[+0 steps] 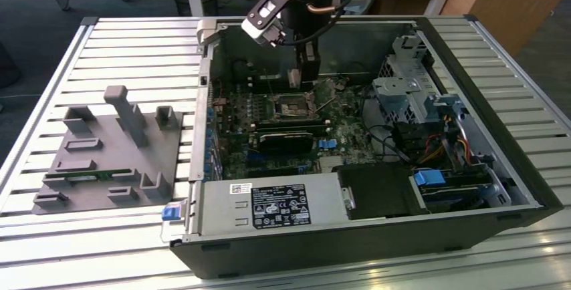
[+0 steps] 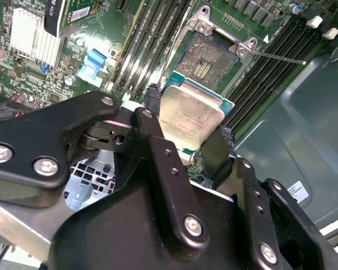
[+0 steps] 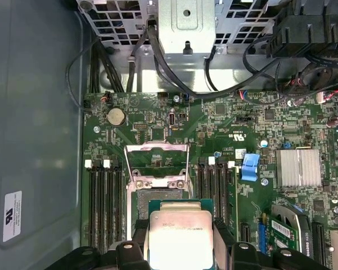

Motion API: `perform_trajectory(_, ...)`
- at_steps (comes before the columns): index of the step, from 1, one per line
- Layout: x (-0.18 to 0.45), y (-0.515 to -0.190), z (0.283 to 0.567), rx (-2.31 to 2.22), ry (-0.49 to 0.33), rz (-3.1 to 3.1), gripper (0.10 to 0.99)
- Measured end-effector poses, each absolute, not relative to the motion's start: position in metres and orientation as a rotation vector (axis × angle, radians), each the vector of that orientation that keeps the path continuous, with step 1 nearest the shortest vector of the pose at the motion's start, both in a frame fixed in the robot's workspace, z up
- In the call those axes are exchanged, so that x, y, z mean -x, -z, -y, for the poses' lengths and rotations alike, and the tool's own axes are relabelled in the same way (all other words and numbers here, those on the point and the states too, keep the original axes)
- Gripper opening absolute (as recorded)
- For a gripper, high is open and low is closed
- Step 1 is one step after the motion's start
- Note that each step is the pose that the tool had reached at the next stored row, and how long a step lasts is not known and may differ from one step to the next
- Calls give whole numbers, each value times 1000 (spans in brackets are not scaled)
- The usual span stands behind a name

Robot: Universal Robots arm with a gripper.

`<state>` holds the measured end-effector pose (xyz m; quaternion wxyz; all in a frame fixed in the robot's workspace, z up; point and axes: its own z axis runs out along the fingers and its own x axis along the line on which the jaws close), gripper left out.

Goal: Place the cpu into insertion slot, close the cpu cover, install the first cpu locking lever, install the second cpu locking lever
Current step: 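Place the cpu into insertion slot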

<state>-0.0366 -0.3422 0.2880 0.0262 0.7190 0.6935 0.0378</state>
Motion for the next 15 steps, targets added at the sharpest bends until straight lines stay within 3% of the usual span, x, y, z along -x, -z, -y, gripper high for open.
perform_trajectory(15, 37, -275, 342, -2222, -116, -2143, 537)
